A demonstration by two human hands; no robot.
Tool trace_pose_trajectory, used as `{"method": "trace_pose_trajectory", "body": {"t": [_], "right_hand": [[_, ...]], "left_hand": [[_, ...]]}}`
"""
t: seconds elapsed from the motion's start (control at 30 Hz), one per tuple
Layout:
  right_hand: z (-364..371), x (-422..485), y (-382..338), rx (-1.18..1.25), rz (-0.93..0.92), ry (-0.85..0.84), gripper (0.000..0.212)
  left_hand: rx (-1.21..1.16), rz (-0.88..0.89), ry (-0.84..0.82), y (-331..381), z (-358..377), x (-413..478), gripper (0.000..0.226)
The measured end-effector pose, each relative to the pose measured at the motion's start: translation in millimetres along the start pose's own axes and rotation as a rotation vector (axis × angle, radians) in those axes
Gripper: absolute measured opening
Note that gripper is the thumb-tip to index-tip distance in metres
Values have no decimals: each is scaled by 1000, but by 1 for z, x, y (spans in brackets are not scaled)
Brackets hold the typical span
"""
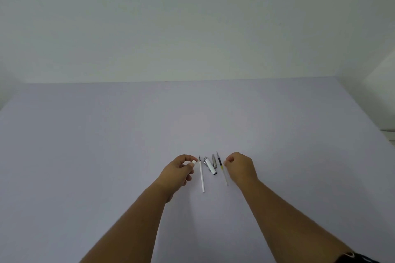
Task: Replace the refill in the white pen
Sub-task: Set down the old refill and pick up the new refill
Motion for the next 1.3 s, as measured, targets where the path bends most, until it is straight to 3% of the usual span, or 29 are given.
{"method": "trace_pose_trajectory", "body": {"t": [0.23, 0.43, 0.67, 0.8, 1.07, 1.3], "right_hand": [[2, -17, -41, -29, -192, 16, 19], [56, -41, -70, -407, -346, -118, 27], [68, -50, -59, -462, -245, -112, 20], [60, -52, -54, -278, -136, -129, 22], [8, -43, -67, 512, -66, 2, 12], [-5, -48, -68, 629, -94, -7, 16]], "left_hand": [[-13, -8, 44, -5, -8, 1, 18], [-36, -17, 71, -8, -14, -2, 14], [-28, -9, 98, -12, -23, -7, 14], [4, 4, 85, -13, -22, -12, 12], [80, 41, 60, -7, -18, -14, 8], [52, 62, 18, 0, -7, -16, 9]]}}
Point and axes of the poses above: each hand's wrist, its own x-axis towards the middle knuckle, its own z-axis out of the palm, y = z × x, the point moved 10 cm from there along x, towards the middle knuckle, and after that the axes turned 3 degrees about -z, right-handed, at the moved point
